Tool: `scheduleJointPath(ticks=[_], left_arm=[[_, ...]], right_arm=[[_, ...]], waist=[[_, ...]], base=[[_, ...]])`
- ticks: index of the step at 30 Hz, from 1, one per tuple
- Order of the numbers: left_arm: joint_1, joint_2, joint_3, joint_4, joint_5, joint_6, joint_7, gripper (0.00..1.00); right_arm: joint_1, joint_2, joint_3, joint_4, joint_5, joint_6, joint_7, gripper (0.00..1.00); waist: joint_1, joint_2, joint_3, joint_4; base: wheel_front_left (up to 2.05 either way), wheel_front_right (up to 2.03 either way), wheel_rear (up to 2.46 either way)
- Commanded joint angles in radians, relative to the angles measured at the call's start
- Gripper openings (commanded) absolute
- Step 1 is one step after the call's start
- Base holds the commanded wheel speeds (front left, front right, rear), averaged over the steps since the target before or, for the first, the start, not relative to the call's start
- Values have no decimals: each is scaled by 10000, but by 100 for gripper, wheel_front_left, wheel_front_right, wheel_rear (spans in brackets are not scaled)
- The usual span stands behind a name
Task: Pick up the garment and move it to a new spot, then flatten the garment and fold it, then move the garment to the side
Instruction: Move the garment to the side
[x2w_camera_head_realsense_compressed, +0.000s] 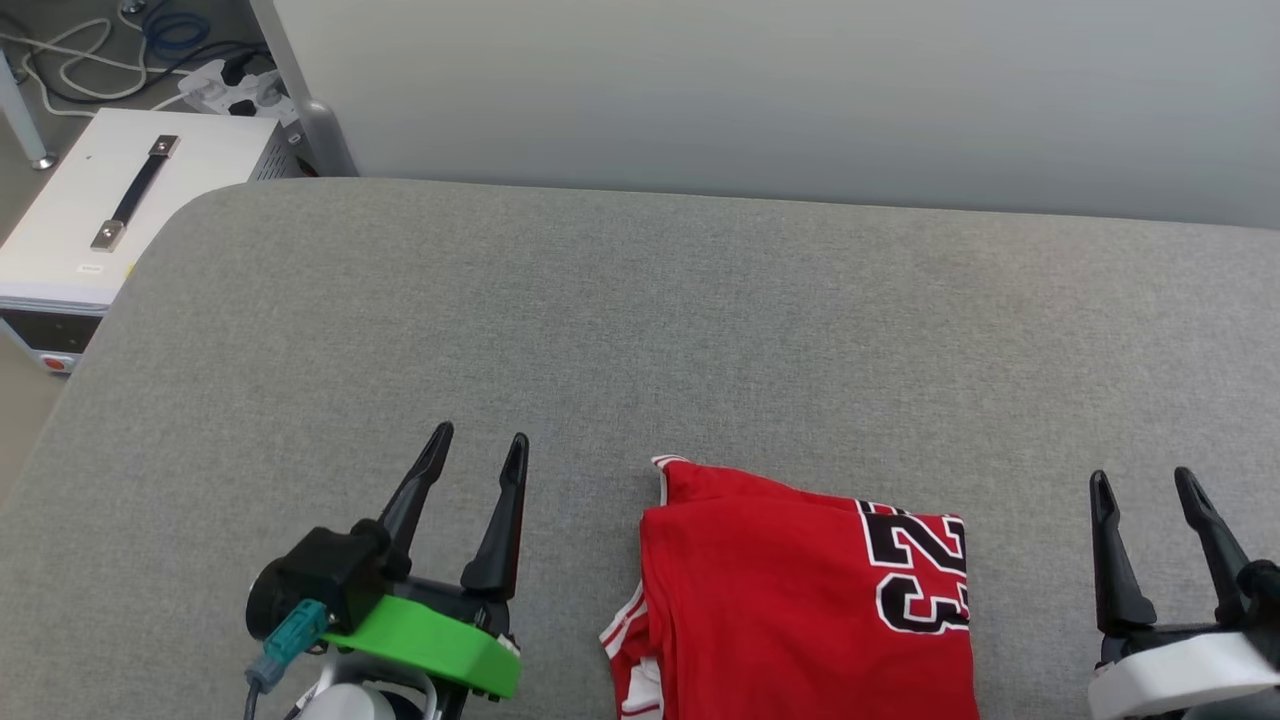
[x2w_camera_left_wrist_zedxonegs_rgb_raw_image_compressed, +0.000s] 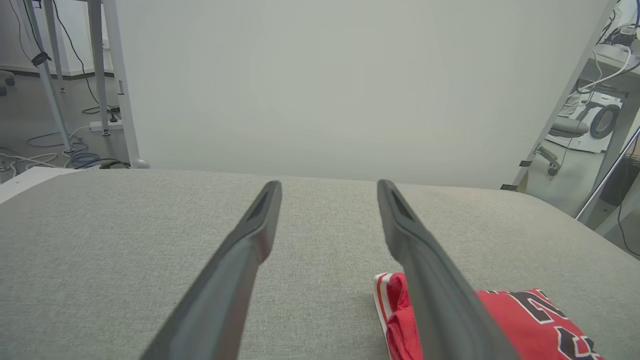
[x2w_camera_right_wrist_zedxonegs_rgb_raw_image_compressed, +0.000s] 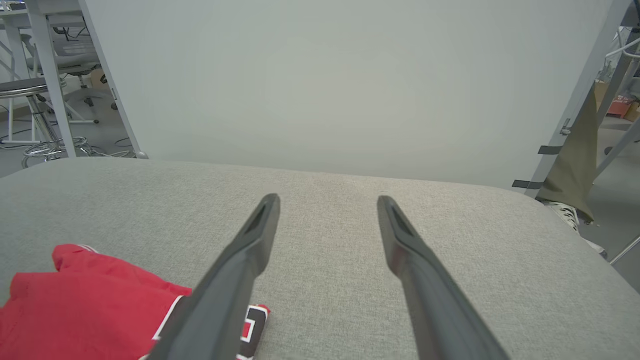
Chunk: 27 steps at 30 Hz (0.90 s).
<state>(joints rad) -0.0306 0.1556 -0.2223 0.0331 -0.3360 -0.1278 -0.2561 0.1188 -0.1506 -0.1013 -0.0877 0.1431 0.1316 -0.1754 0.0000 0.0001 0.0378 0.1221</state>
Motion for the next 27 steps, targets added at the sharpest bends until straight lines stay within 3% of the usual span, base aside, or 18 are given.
scheduleJointPath(ticks=[1,13,17,22,27], left_arm=[[235,-82,27,58,91,-29,-57,100],[250,-158,12,64,234,-29,-57,100],[244,-160,-15,51,230,-29,-57,100],[228,-129,-59,66,221,-29,-57,100],[169,-117,-96,78,206,-29,-57,100]], right_arm=[[121,127,-32,73,-79,-9,-137,100],[72,432,15,613,-32,-9,-309,100],[42,331,89,641,188,-9,141,100],[-58,-118,515,291,1218,-9,2283,100],[-206,-696,1064,-442,2432,-9,5803,100]], waist=[[0,-1,-4,10],[0,-1,-60,37],[0,-1,-60,56],[0,-1,-35,80],[0,-1,85,136]], base=[[0,0,0],[0,0,0],[0,0,0],[0,0,0],[0,0,0]])
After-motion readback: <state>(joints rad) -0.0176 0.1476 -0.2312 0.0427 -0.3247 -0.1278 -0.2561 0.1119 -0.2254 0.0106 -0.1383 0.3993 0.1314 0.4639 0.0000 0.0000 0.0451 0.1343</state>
